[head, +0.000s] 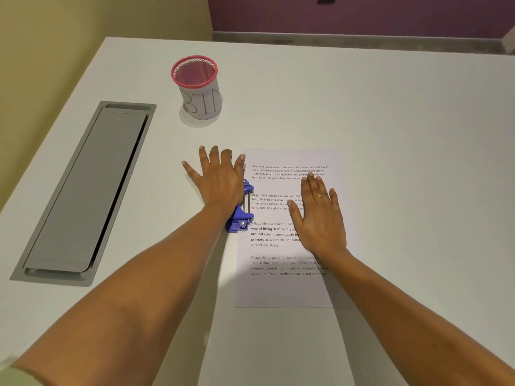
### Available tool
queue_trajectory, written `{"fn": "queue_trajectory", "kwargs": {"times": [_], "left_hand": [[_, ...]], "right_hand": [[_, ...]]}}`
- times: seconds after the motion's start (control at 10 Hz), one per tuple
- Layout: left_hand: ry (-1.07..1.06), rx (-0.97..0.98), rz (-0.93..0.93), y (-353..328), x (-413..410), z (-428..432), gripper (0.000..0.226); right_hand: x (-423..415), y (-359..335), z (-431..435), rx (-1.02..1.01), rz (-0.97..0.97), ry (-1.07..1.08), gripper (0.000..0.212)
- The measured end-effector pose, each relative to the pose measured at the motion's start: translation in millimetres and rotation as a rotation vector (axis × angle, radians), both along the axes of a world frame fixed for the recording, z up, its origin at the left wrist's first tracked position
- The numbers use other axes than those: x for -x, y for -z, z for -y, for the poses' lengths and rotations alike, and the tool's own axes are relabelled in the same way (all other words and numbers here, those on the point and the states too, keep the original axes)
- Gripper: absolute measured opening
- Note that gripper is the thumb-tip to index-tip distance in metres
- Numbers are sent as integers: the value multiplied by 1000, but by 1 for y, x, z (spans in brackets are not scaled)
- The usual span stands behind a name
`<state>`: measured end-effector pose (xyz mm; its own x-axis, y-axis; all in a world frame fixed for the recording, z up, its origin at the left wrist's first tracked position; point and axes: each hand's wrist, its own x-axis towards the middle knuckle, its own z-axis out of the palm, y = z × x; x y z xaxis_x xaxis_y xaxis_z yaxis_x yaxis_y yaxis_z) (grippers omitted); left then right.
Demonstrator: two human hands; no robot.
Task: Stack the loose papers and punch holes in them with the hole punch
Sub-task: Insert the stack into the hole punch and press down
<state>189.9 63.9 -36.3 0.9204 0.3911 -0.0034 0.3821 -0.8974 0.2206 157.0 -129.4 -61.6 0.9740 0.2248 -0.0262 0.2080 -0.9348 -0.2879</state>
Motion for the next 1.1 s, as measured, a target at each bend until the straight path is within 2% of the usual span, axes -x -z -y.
{"fn": "queue_trajectory", "kwargs": {"times": [0.3,0.7,0.9,1.1], "left_hand": [[48,-7,-8,-5,-3,4,47],[31,50,91,-18,-1,7,36],[-57,362,85,-30,8,0,30],[-176,634,-16,-37,32,-10,39]], "right_hand": [[1,0,0,2,-4,0,62],[1,-2,0,8,-5,0,62],[2,-2,1,12,-1,-1,62],[1,-2,0,1,-2,3,61]]}}
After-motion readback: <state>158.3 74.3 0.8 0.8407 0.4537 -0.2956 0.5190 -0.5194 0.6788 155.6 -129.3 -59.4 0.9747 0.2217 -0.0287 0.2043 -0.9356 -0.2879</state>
